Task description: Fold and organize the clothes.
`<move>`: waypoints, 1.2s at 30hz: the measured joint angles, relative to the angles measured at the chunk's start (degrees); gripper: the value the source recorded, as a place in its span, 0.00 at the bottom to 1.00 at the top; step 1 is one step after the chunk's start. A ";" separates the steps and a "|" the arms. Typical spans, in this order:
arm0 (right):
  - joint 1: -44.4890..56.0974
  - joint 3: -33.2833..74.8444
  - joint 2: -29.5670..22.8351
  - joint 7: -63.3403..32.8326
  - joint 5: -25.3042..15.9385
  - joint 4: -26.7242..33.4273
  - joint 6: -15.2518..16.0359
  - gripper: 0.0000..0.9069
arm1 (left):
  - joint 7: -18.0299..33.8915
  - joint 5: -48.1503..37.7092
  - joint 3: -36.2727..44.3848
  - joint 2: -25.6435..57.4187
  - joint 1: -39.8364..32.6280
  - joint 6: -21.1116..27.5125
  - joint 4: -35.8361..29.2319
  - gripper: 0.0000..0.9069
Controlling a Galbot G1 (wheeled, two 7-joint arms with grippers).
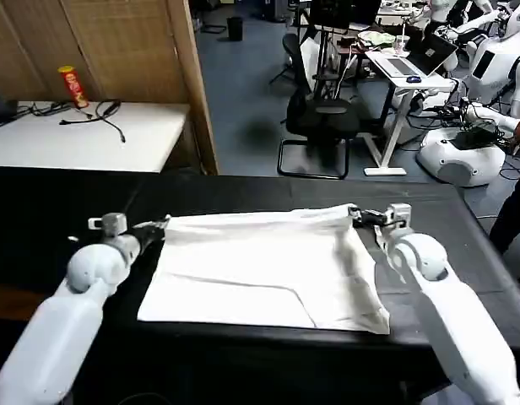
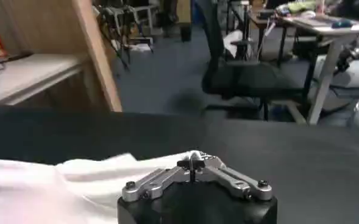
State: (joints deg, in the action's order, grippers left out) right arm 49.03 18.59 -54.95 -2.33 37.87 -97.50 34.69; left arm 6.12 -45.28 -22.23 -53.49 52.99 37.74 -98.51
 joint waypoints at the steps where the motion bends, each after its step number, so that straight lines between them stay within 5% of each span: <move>1: 1.00 0.37 0.52 0.01 -0.01 -0.96 0.03 0.00 | 0.04 -0.19 -0.52 0.65 1.20 0.16 -1.48 0.00; 12: 15.35 5.23 5.56 -0.96 -0.39 -13.34 3.22 0.00 | -0.03 3.22 -5.72 5.16 14.03 1.41 -14.79 0.00; 25: 27.10 8.51 4.76 -1.83 -3.19 -20.44 5.89 0.00 | -0.40 7.55 -7.98 4.08 23.87 1.84 -17.87 0.00; 26: 27.79 8.84 4.66 -2.22 -2.94 -20.83 6.17 0.00 | -0.35 7.74 -8.08 3.97 24.18 2.16 -18.14 0.97; 27: 28.36 9.10 4.62 -2.53 -2.60 -21.21 6.58 0.14 | -0.26 7.91 -8.12 3.84 24.47 2.53 -18.43 0.97; 28: 28.86 9.38 4.60 -2.80 -2.37 -21.56 7.05 0.97 | 0.23 8.15 -8.14 3.61 24.65 3.16 -18.69 0.97; 36: 33.69 14.12 4.29 -3.75 1.83 -27.61 7.51 0.97 | 0.63 9.52 -10.30 2.72 26.79 4.47 -21.08 0.97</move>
State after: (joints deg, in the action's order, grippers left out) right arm 82.72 32.72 -50.67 -6.08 39.70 -125.11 42.21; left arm 6.75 -35.76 -32.53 -50.78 79.78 42.21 -119.59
